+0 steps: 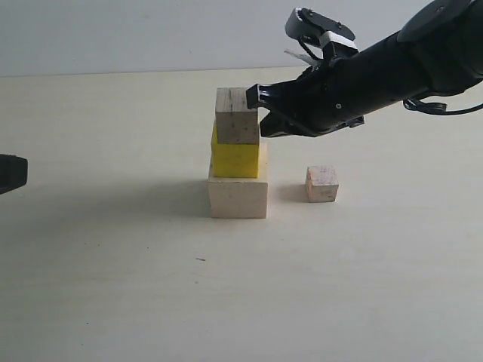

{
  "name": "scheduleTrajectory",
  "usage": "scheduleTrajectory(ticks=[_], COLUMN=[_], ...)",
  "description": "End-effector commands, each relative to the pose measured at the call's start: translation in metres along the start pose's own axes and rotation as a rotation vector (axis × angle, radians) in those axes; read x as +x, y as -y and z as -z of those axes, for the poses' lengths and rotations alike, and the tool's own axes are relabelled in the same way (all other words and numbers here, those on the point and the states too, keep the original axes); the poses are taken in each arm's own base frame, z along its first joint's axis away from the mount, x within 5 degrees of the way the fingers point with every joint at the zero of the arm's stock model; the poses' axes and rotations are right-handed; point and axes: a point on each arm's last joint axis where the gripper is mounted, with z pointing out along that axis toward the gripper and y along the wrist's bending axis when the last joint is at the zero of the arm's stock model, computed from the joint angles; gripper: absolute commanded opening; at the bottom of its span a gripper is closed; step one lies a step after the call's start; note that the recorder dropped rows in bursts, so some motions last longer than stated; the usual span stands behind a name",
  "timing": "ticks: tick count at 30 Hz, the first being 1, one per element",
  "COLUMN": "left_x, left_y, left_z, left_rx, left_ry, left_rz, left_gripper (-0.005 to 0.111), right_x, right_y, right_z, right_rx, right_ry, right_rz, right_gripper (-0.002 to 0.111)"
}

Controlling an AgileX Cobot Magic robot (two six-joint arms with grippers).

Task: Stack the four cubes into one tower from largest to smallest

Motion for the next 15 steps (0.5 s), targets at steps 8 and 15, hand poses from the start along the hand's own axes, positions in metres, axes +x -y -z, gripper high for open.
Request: scheduleTrajectory(ticks=[8, 15], left_x=[-0.0001, -0.0001], left_y=[0.0003, 0.0003], left_z=[-0.0001, -0.0001], left_rx=[0.007, 0.007], left_ry=[0.01, 0.01], left_rz=[0.005, 0.005], left_gripper=[0.0, 0.0], right_x=[-0.0006, -0.001], right_y=[0.0015, 0.001], right_z=[0.0001, 0.0001], right_rx=[0.004, -0.001], right_ry=[0.006, 0.011], right_rz=[0.025, 0.037], right_gripper=[0.0, 0.0])
